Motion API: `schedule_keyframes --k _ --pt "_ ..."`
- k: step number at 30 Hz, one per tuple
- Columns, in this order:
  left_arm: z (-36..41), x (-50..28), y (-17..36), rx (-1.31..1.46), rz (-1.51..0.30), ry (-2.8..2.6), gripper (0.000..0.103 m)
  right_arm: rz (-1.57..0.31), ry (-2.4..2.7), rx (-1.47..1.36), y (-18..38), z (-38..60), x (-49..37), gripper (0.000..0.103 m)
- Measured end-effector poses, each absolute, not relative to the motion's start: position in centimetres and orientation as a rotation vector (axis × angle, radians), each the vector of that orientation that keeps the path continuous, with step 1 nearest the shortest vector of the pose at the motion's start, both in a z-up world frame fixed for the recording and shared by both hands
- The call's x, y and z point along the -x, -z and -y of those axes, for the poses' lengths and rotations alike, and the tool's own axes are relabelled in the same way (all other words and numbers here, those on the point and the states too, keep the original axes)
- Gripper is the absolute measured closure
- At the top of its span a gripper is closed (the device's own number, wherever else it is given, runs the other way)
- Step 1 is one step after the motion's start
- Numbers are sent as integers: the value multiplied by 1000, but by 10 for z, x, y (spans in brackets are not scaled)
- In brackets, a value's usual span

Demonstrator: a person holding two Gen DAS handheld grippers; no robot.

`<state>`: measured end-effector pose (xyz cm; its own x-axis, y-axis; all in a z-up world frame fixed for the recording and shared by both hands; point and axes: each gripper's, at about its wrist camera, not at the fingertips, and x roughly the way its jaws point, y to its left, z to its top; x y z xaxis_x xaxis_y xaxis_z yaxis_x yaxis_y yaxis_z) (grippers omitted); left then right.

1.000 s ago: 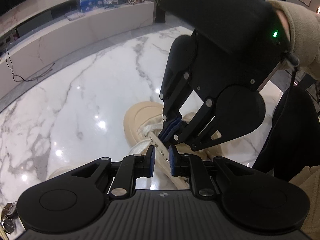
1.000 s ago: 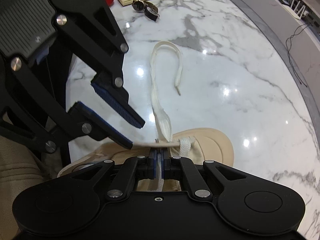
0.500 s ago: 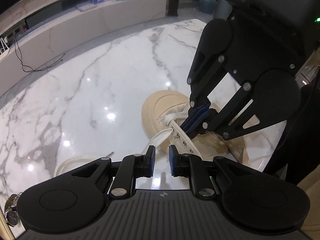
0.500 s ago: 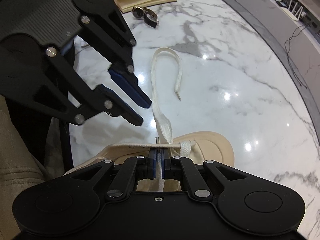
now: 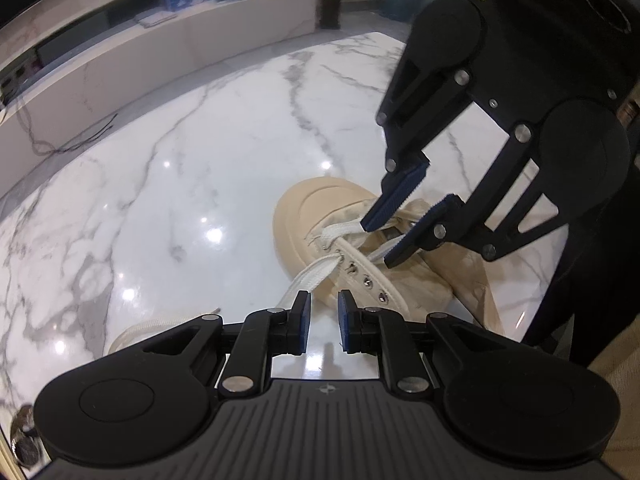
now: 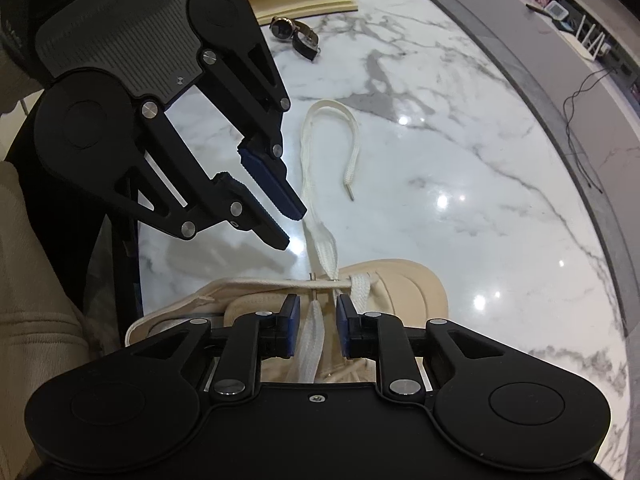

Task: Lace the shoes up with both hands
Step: 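Grasp the lace tip emerging from the eyelet with the left gripper while the right gripper releases it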

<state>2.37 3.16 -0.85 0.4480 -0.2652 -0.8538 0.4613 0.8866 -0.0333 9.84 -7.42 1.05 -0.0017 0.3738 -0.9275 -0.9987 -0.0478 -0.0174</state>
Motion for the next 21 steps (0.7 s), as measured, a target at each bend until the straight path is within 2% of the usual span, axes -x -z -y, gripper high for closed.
schedule_keyframes --k 4,12,14,16,18,19,21 --pt "-26 -24 11 -283 -1007 494 89 -896 -1395 995 -9 76 -95 77" --pt "-20 -20 13 -389 -969 548 89 -925 -1395 993 0 76 -96 78" --pt "-19 -20 13 -398 -968 562 88 -935 -1393 981 1 76 -97 82" --pt "-18 -20 14 -410 -970 572 86 -942 -1381 971 3 77 -99 95" --pt "-15 -20 15 -445 -964 585 75 -947 -1373 955 5 78 -101 98" --pt "-14 -19 15 -464 -953 593 75 -951 -1372 937 4 78 -102 102" --pt "-12 -18 15 -492 -942 608 75 -956 -1371 917 4 78 -103 102"
